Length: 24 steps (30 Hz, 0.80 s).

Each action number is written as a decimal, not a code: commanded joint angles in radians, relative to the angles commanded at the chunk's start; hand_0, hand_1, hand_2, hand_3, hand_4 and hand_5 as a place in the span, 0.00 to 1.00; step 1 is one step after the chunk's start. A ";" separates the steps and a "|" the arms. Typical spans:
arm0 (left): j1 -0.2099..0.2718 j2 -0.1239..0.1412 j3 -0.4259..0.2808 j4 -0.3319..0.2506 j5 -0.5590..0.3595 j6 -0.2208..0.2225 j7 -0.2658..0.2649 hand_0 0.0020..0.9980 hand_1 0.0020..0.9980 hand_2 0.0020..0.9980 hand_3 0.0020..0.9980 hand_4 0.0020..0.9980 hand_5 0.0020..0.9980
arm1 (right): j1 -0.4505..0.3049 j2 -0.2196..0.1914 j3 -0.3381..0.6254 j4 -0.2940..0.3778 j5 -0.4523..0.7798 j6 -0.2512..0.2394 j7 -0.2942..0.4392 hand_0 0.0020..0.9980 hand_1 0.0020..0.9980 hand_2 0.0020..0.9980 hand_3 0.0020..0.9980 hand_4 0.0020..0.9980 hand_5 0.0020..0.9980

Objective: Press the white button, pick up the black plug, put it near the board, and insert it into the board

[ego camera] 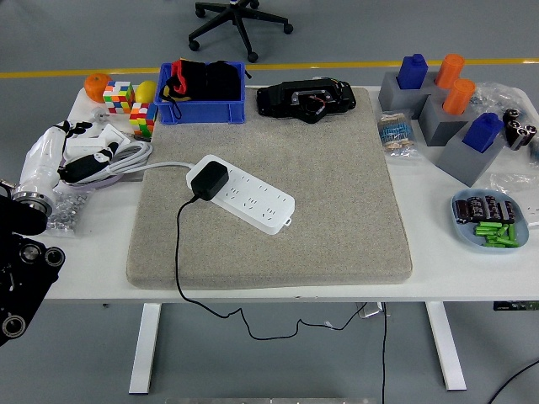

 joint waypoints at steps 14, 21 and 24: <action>-0.002 0.000 0.007 -0.002 0.000 0.000 0.000 0.90 0.88 0.82 0.78 0.79 0.51 | 0.002 -0.004 -0.001 0.000 0.000 0.000 0.000 0.69 0.63 0.64 0.58 0.68 0.35; 0.001 -0.001 0.008 -0.005 0.000 0.000 0.000 0.90 0.88 0.82 0.78 0.79 0.51 | 0.000 -0.004 -0.002 0.000 -0.001 0.000 0.000 0.69 0.63 0.64 0.58 0.68 0.35; 0.002 -0.003 0.008 -0.006 0.000 0.000 0.000 0.90 0.88 0.82 0.78 0.79 0.51 | -0.003 -0.004 -0.002 -0.001 -0.002 0.000 -0.001 0.69 0.63 0.64 0.58 0.68 0.35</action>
